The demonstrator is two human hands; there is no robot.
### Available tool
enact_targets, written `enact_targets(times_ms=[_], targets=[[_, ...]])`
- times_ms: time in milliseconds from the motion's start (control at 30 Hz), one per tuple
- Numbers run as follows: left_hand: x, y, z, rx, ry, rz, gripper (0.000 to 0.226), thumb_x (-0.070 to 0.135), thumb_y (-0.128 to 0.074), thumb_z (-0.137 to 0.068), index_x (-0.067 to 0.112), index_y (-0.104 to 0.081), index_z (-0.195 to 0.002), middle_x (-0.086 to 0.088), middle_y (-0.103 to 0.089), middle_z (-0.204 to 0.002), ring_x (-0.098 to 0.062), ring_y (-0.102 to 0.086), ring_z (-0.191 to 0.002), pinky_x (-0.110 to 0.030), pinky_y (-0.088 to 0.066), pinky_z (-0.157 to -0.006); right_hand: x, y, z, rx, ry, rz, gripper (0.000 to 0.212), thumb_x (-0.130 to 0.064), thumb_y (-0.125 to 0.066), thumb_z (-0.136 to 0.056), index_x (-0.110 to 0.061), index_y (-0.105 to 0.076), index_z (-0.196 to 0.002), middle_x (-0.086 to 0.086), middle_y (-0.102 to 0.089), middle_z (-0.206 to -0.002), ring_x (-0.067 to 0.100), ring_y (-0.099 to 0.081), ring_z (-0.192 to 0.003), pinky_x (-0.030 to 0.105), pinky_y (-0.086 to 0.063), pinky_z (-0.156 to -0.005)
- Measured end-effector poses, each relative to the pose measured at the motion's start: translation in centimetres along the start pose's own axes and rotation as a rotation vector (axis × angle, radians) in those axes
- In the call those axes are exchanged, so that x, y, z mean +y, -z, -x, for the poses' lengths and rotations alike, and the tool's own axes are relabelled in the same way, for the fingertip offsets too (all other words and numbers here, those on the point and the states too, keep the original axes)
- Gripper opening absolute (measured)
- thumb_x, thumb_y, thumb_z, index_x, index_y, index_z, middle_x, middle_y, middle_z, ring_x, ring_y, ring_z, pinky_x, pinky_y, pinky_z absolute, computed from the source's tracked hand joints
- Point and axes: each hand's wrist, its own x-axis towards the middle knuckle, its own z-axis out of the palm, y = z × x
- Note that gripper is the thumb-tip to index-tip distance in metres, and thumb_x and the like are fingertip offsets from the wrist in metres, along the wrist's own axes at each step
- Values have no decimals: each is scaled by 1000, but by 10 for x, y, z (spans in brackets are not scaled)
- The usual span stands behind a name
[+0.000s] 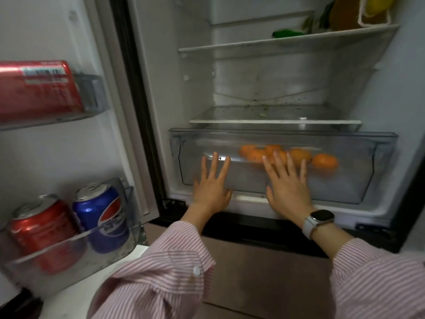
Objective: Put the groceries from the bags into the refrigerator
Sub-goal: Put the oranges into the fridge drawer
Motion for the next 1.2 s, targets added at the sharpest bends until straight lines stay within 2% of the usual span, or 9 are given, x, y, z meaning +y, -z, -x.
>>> enact_targets(times_ms=[200, 367, 600, 700, 833, 967, 1067, 1133, 1200], targets=[[1, 9, -40, -129, 11, -10, 85, 36, -51, -90, 35, 14, -144, 3, 28, -152, -28, 26, -139, -62, -14, -110, 25, -3, -30, -185, 6, 27, 77, -19, -43, -88, -25, 7, -146, 3, 15, -155, 27, 17, -142, 48, 13, -111], [0, -8, -74, -184, 40, 1, 83, 40, -49, -91, 32, 13, -145, 4, 23, -154, -25, 18, -142, -57, -14, -113, 41, -21, -55, -317, -30, -14, 75, -17, -40, -90, -25, 9, -145, 0, 20, -154, 23, 20, -141, 46, 9, -114], [-11, -35, -84, -200, 113, 38, 83, 54, -42, -90, 34, 18, -143, 2, 25, -153, -26, 19, -141, -58, 0, -112, 51, -48, -51, -255, -13, -1, 67, -23, -36, -93, -25, 6, -146, -1, 25, -151, 21, 24, -138, 47, 8, -113], [-2, -31, -78, -120, 111, 75, 73, 51, -39, -92, 31, 5, -147, 1, 15, -156, -27, 13, -143, -57, -1, -112, 39, -42, -47, -248, -61, -151, 60, -25, -34, -95, -23, -3, -147, 1, 12, -156, 21, 15, -142, 46, 5, -115], [15, -27, -31, 256, 106, 200, 55, 32, -47, -92, 18, -31, -142, -7, -20, -154, -24, -16, -142, -51, -13, -113, 2, -32, -25, -179, -68, -385, 52, -30, -30, -93, -19, -25, -143, 1, -21, -153, 18, -9, -143, 43, -4, -116], [11, -52, 72, 592, 99, 275, 45, 28, -45, -82, 11, -56, -123, -11, -56, -129, -22, -45, -122, -51, -36, -100, -50, -34, 41, 54, -28, -671, 45, -31, -33, -88, -13, -55, -122, 4, -55, -129, 15, -37, -127, 38, -26, -110], [-11, -81, 155, 486, 222, 196, 45, 28, -43, -80, 12, -58, -119, -10, -60, -123, -19, -46, -115, -48, -42, -96, -90, -47, 101, 72, 64, -753, 39, -21, -37, -86, -6, -60, -113, 10, -62, -115, 18, -42, -115, 34, -36, -102], [-32, -96, 213, 342, 341, 120, 46, 31, -42, -79, 14, -58, -119, -10, -61, -122, -25, -54, -113, -49, -45, -92, -121, -54, 142, -35, 136, -770, 39, -19, -37, -84, -4, -60, -112, 14, -63, -112, 21, -45, -111, 34, -37, -98], [-54, -103, 271, 228, 466, 58, 46, 32, -43, -80, 14, -59, -119, -12, -61, -122, -31, -58, -111, -52, -47, -90, -156, -59, 182, -193, 166, -773, 42, -22, -36, -82, -3, -60, -111, 15, -65, -110, 29, -55, -107, 45, -40, -93]])
